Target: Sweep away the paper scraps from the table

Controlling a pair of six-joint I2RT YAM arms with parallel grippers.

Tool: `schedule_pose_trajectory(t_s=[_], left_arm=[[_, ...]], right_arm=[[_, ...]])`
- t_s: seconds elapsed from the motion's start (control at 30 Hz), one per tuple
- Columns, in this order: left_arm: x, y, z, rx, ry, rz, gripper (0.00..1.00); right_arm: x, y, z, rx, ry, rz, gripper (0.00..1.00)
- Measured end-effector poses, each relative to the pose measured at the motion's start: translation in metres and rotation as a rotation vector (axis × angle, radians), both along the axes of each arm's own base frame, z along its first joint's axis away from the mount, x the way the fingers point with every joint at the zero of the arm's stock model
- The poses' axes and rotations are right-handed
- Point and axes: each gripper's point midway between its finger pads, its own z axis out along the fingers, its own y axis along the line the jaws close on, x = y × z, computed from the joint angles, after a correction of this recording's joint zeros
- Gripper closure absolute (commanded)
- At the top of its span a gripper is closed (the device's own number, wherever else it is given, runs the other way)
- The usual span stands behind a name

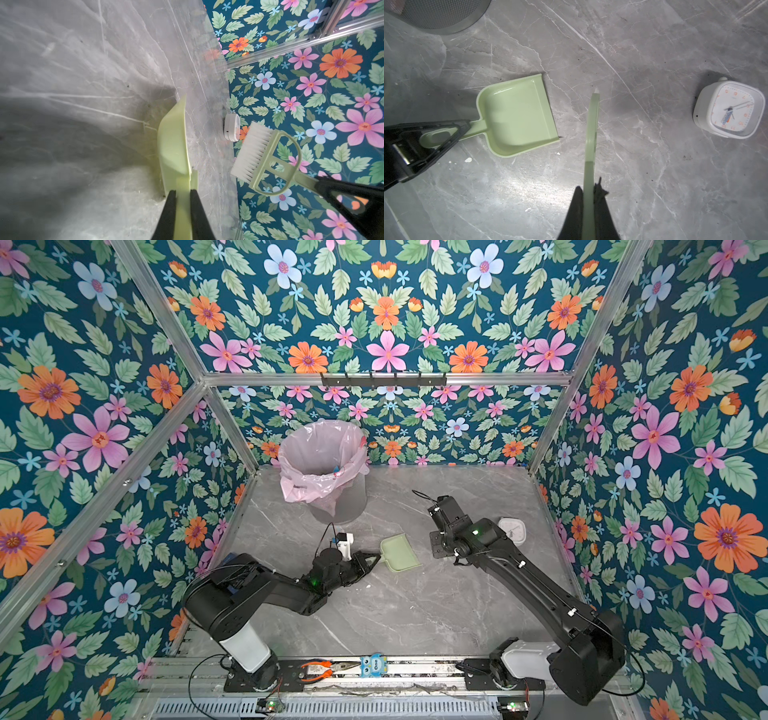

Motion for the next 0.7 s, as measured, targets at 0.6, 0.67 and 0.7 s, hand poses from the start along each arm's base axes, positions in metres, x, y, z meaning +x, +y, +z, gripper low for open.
schedule_pose_trajectory(t_s=[0.6, 0.67, 0.7], left_arm=[[-0.002, 0.004, -0.005, -0.035, 0.014, 0.024, 0.29], [-0.004, 0.005, -0.005, -0.015, 0.009, 0.017, 0.09], [-0.004, 0.005, -0.005, -0.009, 0.010, 0.015, 0.02]], right_arm=[[0.006, 0.022, -0.016, 0.005, 0.034, 0.037, 1.00], [0.009, 0.025, -0.015, -0.002, 0.026, 0.047, 1.00], [0.009, 0.026, -0.014, -0.004, 0.026, 0.051, 1.00]])
